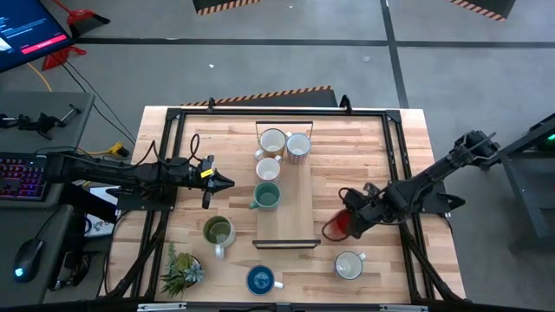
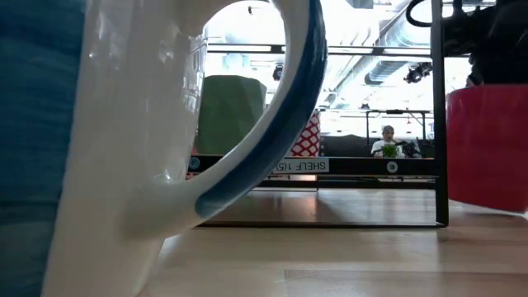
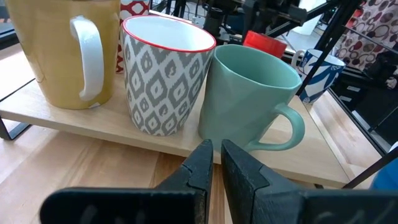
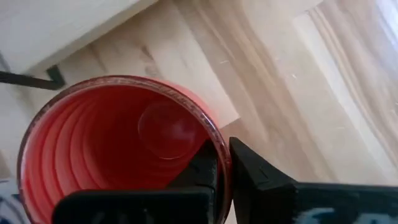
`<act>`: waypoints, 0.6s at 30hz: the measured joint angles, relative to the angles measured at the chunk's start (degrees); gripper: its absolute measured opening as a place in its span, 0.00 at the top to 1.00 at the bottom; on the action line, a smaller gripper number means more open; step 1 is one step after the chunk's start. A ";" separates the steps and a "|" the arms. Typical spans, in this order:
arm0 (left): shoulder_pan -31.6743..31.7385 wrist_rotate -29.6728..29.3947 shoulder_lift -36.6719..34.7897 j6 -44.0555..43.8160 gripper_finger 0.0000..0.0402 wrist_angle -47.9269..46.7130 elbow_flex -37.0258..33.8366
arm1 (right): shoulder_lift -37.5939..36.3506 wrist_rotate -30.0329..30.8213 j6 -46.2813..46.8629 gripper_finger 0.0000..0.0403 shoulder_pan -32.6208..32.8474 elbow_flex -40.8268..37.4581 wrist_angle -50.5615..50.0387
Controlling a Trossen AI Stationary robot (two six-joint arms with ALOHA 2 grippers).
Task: Place coffee mugs
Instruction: Put the orange mug on the shelf
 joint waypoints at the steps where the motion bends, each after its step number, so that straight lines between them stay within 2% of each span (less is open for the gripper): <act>1: 0.00 0.00 0.00 0.00 0.94 0.00 0.00 | 0.00 0.03 0.08 1.00 -0.28 0.00 -0.42; 4: 0.02 0.00 0.00 0.46 0.94 -0.04 0.00 | 0.00 0.79 0.80 1.00 -0.99 0.00 -2.08; 9: 0.02 0.04 0.02 1.88 0.94 -1.06 0.00 | -0.15 5.80 0.21 1.00 -2.95 2.62 -6.03; 18: 0.01 0.04 0.02 1.55 0.94 -1.79 0.00 | -0.23 8.99 -12.85 1.00 -12.00 16.54 -14.51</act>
